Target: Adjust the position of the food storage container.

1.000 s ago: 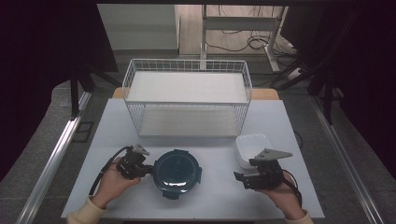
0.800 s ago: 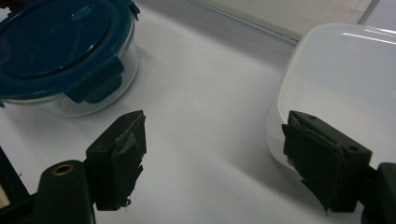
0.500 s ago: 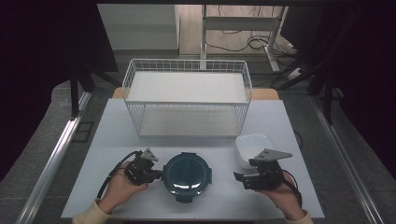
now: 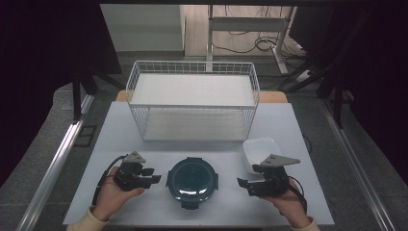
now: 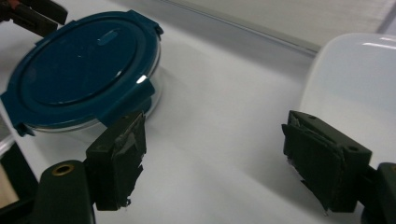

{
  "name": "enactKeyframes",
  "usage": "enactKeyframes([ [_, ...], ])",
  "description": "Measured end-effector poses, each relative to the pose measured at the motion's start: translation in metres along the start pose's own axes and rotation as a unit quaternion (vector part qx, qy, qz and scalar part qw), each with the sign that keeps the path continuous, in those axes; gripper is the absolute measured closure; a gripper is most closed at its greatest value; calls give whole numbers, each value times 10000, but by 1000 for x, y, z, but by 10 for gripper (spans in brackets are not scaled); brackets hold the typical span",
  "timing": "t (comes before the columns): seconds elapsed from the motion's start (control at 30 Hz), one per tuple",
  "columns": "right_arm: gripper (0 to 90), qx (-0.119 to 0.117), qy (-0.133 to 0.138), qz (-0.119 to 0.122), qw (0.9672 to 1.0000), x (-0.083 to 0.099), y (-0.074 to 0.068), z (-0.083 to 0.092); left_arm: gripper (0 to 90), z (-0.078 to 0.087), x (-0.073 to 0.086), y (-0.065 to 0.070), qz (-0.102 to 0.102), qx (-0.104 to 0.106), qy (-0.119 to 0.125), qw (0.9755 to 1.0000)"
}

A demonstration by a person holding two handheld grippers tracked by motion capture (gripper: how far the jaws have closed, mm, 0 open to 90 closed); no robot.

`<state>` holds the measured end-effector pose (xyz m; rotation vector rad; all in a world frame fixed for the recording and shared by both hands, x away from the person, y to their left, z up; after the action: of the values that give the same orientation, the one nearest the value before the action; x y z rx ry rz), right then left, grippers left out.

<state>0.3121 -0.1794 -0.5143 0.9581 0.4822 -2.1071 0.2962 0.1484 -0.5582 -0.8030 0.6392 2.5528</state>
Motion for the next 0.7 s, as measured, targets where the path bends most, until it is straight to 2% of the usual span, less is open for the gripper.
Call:
enactKeyframes([
  [0.03,211,-55,23,-29,10000,0,-1,-1,418,2,0,-1,117,-51,68,9999],
  [0.1,204,-150,45,-104,9998,1,-4,-2,291,5,-2,-3,312,-11,172,9994],
  [0.2,188,-193,44,-190,9996,4,-6,-3,247,8,-3,-4,549,135,249,9981],
  [0.3,180,-221,54,-309,9993,7,-7,-2,241,8,-3,-4,577,181,273,9978],
  [0.4,178,-288,70,-385,9988,8,-9,-2,243,9,-4,0,689,457,317,9961],
  [0.43,178,-315,75,-411,9986,8,-10,-2,244,9,-4,1,702,477,333,9958],
  [0.6,178,-335,51,-445,9984,10,-12,-3,242,9,-6,-2,707,412,370,9960],
  [0.7,178,-235,37,-423,9988,11,-11,-3,237,10,-5,-1,686,398,379,9961],
])
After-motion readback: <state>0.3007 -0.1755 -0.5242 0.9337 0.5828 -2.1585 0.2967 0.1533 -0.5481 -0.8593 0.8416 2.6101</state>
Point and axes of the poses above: each handheld gripper's, and its own axes: z roughly backward along the jaws, x roughly out of its underside, y roughly to its right, the point moved 9 cm from there along -z, roughly forward along the jaws, and after that the axes turned 8 degrees about z, right-handed, at the moved point
